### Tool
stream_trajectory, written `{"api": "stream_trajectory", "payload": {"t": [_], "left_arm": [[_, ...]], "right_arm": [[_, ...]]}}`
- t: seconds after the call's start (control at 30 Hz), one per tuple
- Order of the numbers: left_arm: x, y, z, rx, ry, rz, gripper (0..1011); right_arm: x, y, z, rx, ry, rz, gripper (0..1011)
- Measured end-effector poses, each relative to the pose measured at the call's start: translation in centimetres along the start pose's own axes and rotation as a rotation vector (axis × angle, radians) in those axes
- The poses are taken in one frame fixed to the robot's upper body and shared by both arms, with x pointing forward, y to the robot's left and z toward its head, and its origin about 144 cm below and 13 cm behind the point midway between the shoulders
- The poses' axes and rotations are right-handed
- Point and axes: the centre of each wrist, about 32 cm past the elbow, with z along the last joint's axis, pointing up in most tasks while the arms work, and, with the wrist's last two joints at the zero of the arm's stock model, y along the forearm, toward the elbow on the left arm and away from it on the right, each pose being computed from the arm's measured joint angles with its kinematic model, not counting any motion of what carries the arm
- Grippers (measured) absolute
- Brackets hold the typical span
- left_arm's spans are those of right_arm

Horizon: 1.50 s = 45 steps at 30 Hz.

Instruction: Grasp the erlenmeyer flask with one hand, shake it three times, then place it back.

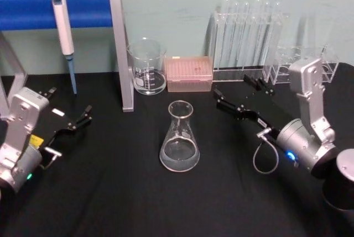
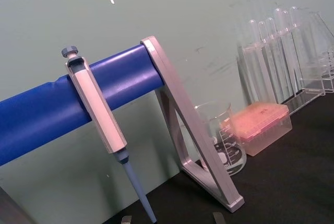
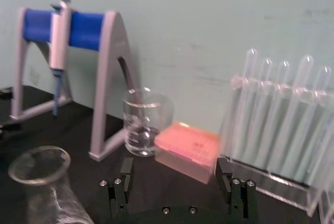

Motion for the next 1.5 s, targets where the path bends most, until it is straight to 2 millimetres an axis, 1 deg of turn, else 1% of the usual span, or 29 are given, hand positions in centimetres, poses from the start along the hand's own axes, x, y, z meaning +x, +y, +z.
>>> {"api": "stream_trajectory", "payload": {"t": [0.1, 0.43, 0.77, 1.5], "left_arm": [[0.0, 0.0, 0.0, 0.000, 0.000, 0.000, 1001], [0.0, 0.0, 0.0, 0.000, 0.000, 0.000, 1001], [0.0, 0.0, 0.0, 0.000, 0.000, 0.000, 1001], [0.0, 0.0, 0.0, 0.000, 0.000, 0.000, 1001]], "right_arm": [[-0.2, 0.4, -1.3, -0.035, 0.006, -0.028, 1000], [-0.4, 0.7, -3.3, -0.080, 0.020, -0.055, 1000], [-0.5, 0.7, -4.0, -0.099, 0.020, -0.064, 1000], [-0.5, 0.7, -3.9, -0.099, 0.021, -0.061, 1000]]}}
